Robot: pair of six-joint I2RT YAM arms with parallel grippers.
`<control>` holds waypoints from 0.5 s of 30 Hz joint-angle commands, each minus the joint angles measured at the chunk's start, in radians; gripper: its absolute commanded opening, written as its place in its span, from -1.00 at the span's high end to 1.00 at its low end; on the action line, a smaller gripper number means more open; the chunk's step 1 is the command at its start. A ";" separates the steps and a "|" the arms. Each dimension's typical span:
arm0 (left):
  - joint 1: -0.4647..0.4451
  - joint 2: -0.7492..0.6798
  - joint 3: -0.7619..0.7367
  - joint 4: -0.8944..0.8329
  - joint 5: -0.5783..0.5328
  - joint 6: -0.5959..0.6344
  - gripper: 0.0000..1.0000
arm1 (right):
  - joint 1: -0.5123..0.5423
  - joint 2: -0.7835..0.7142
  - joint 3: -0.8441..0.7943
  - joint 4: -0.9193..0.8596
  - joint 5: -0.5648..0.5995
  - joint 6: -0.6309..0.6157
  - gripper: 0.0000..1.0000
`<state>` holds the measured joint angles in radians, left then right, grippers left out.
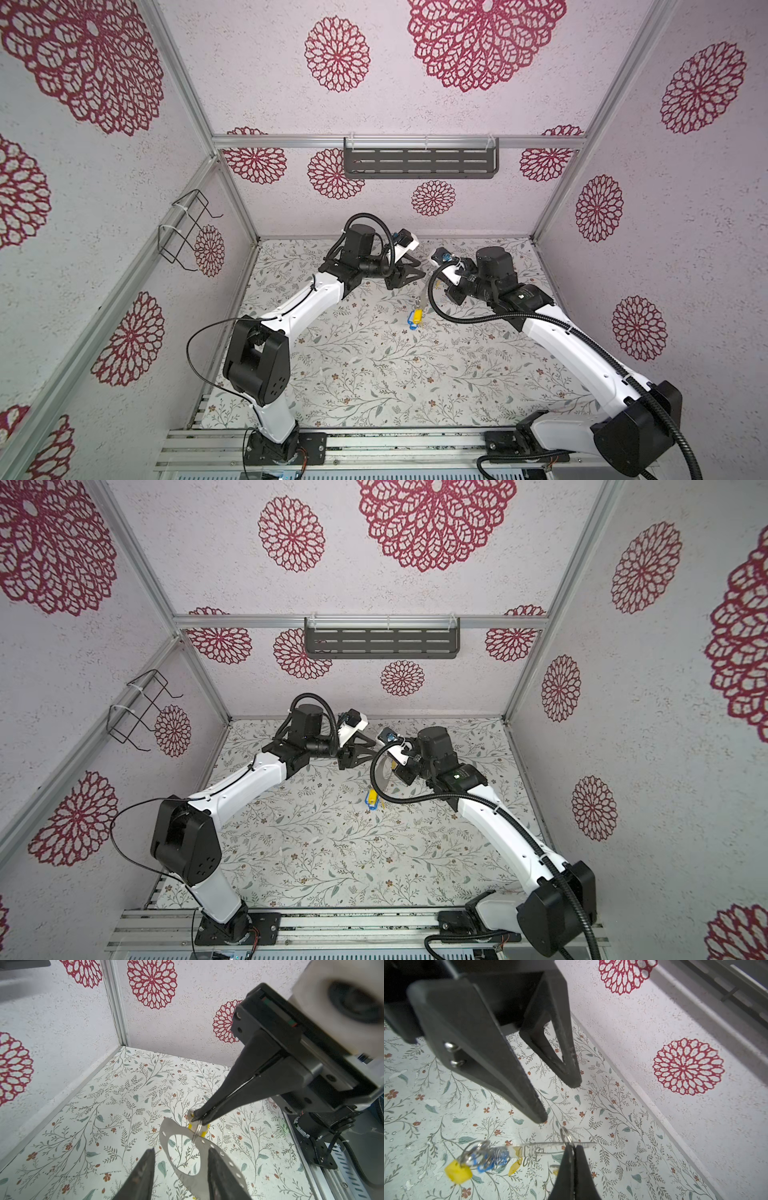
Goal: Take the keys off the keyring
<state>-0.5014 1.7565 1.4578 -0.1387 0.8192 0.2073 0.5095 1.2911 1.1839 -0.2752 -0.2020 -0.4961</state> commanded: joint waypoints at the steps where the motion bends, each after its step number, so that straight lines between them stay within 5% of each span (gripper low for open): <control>1: -0.013 0.023 0.031 -0.031 0.001 0.031 0.15 | -0.002 -0.046 0.012 0.028 -0.039 0.011 1.00; 11: -0.043 0.071 0.085 -0.068 0.003 0.036 0.21 | 0.007 -0.044 0.017 0.028 -0.053 0.022 1.00; 15: -0.049 0.086 0.104 -0.098 0.004 0.044 0.52 | 0.009 -0.044 0.020 0.030 -0.052 0.026 1.00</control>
<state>-0.5430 1.8191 1.5295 -0.2062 0.8185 0.2283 0.5102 1.2896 1.1839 -0.2802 -0.2291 -0.4881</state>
